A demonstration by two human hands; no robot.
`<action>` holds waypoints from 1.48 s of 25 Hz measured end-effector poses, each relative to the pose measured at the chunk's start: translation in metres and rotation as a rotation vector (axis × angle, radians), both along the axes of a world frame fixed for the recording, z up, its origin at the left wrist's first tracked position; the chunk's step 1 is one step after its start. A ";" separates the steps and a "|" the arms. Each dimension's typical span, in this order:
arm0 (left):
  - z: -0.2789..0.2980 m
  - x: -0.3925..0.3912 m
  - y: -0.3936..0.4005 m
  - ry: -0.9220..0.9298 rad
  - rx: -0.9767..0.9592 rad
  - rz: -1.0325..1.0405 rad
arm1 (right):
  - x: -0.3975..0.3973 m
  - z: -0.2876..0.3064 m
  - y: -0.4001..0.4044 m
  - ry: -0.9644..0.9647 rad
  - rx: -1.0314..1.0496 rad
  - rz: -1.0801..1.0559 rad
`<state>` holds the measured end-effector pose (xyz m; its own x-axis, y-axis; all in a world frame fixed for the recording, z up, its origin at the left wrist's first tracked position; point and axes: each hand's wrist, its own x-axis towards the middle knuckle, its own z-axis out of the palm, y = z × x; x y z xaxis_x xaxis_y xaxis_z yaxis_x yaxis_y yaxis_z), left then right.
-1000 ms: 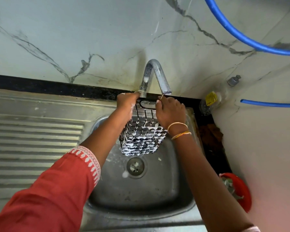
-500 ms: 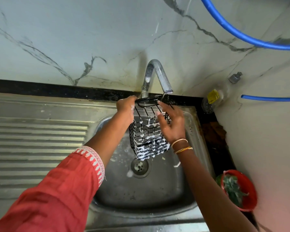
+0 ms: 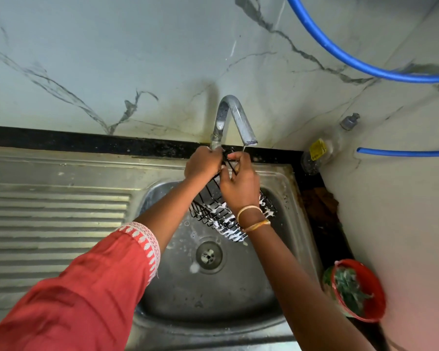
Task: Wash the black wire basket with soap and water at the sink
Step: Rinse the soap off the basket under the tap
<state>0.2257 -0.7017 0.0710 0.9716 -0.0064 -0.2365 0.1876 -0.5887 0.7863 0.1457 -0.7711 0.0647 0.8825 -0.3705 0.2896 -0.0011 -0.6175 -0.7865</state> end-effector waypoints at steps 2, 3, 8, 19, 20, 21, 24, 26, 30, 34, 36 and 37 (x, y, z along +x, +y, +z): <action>-0.001 -0.001 0.004 0.014 -0.004 0.018 | -0.013 0.005 -0.009 0.030 -0.123 0.075; -0.004 -0.002 0.007 0.013 0.023 0.000 | -0.015 0.004 -0.024 0.023 -0.246 0.023; -0.008 -0.006 0.003 0.066 -0.007 -0.054 | 0.005 0.006 -0.025 0.390 -0.040 0.124; 0.014 0.006 0.023 0.116 -0.501 0.080 | 0.051 0.027 -0.002 0.324 -0.216 0.150; 0.016 0.004 0.028 0.128 -0.528 0.084 | 0.053 0.030 -0.008 0.320 -0.219 0.152; 0.016 0.004 0.037 0.131 -0.564 0.097 | 0.052 0.028 -0.024 0.338 -0.248 0.127; 0.010 0.013 0.056 0.094 -0.609 0.171 | 0.045 0.020 -0.063 0.517 -0.288 -0.032; 0.008 0.011 0.043 0.079 -0.556 0.153 | 0.050 0.024 -0.038 0.485 -0.294 0.031; 0.001 0.004 0.031 0.102 -0.638 0.150 | 0.053 0.030 -0.021 0.381 -0.331 0.131; -0.017 0.015 0.045 -0.055 -0.467 0.181 | 0.049 0.006 -0.060 0.563 -0.402 -0.017; -0.014 0.010 0.037 -0.295 -0.164 0.076 | 0.051 0.005 -0.053 0.540 -0.449 -0.008; -0.010 0.003 0.032 -0.398 -0.020 -0.026 | 0.053 0.008 -0.048 0.525 -0.497 -0.013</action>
